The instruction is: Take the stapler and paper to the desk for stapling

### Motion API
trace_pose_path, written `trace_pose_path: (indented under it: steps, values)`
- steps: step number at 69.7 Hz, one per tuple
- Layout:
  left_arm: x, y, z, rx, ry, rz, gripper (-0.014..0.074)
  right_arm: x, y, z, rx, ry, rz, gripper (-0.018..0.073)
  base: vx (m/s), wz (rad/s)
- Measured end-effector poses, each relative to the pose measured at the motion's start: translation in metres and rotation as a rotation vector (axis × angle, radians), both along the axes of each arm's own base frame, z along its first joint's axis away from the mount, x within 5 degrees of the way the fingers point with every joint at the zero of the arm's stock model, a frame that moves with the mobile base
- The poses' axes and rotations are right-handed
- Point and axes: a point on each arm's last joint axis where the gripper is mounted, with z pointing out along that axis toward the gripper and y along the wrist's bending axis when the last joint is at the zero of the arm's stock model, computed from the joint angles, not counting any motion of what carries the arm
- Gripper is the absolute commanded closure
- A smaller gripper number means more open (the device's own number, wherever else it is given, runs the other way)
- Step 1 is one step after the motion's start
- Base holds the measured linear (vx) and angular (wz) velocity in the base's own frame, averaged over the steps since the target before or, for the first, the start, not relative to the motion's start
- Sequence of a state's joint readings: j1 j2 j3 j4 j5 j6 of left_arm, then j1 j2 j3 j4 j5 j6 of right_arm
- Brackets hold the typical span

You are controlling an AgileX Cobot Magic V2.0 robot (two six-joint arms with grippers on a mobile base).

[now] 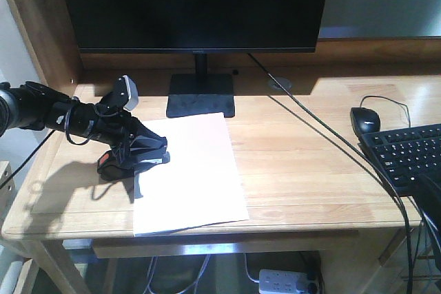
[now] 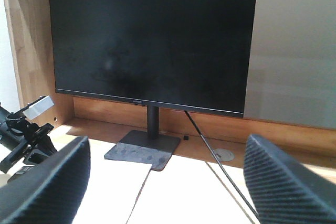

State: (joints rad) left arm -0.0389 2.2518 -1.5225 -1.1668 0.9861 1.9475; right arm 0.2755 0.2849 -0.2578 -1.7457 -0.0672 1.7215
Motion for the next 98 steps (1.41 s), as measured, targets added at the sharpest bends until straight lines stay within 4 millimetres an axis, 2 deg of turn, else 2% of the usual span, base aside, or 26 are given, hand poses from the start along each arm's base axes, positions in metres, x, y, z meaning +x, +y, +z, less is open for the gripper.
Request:
trace_pose_path:
  steps: [33,45,59,71,80,84,92,98]
  values:
    - [0.001,0.0,0.001,0.004,0.001,0.012,0.0603,0.0,0.0,0.0,0.0,0.0,0.0,-0.0001,0.0,0.0]
    - [-0.001,0.007,0.018,0.069,-0.011,0.041,0.0603,0.0,0.0,0.0,0.0,0.0,0.0,-0.0001,0.0,0.0]
    - [-0.009,0.023,0.081,0.212,-0.135,0.11,0.0603,0.0,0.0,0.0,0.0,0.0,0.0,-0.0001,0.0,0.0]
    - [-0.026,0.039,0.154,0.298,-0.239,0.34,0.0603,0.0,0.0,0.0,0.0,0.0,0.0,-0.0001,0.0,0.0]
    - [-0.051,0.051,0.209,0.31,-0.299,0.53,0.0603,0.0,0.0,0.0,0.0,0.0,0.0,-0.0001,0.0,0.0]
    - [-0.063,0.055,0.227,0.294,-0.292,0.618,0.0603,0.0,0.0,0.0,0.0,0.0,0.0,-0.0001,0.0,0.0]
    - [-0.092,0.061,0.265,0.168,-0.242,0.816,0.0603,0.0,0.0,0.0,0.0,0.0,0.0,-0.0001,0.0,0.0]
    - [-0.111,0.063,0.286,0.078,-0.22,0.913,0.0603,0.0,0.0,0.0,0.0,0.0,0.0,-0.0001,0.0,0.0]
